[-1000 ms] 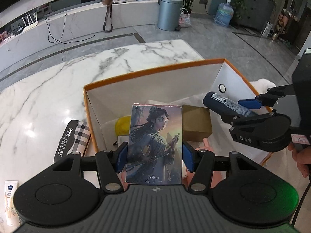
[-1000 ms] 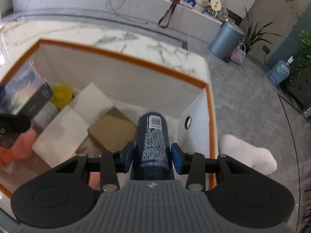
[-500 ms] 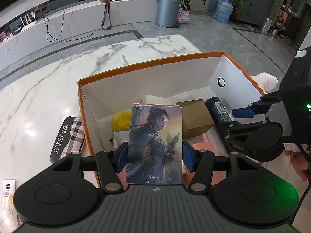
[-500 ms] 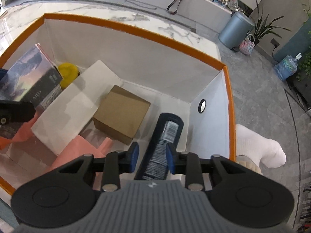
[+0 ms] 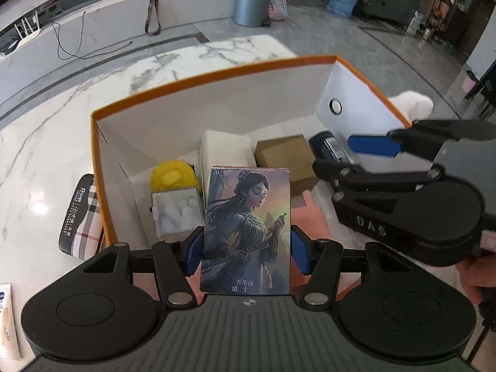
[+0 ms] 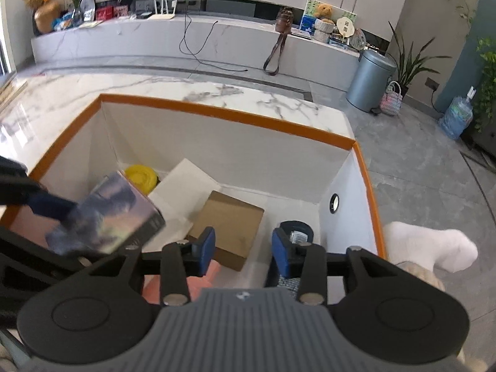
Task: Organize rigid objects
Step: 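Carry the spray can and card over the orange box and lower them inside, then open the right tool to release the spray can while the left tool releases the card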
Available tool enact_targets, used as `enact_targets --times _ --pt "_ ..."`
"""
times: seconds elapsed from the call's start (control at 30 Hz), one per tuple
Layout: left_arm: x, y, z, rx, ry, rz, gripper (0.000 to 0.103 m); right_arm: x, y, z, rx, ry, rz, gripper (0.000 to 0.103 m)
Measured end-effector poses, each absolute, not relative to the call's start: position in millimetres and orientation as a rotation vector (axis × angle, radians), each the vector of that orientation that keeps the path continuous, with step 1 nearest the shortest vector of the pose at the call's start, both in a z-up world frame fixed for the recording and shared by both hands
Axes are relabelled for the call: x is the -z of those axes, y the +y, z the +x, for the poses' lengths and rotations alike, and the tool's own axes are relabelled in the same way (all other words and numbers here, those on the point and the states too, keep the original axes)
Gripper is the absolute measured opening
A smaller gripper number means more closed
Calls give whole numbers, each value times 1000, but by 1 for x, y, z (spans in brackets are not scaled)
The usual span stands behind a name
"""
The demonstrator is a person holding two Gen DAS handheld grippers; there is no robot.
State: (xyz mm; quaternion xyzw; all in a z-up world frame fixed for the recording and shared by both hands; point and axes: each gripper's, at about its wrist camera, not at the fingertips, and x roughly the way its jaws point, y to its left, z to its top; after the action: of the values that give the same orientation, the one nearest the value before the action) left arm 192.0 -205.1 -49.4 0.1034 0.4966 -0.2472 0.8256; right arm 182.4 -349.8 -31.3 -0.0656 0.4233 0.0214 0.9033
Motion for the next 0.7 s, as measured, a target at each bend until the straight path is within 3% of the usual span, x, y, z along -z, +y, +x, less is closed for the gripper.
enact_targets --times 0.4,0.7 --pt "55 -228 187 545 1079 411 65 33 -349 179 -65 844 -95 48" --pt "71 -225 199 614 1179 198 65 34 -356 180 -50 839 -65 48"
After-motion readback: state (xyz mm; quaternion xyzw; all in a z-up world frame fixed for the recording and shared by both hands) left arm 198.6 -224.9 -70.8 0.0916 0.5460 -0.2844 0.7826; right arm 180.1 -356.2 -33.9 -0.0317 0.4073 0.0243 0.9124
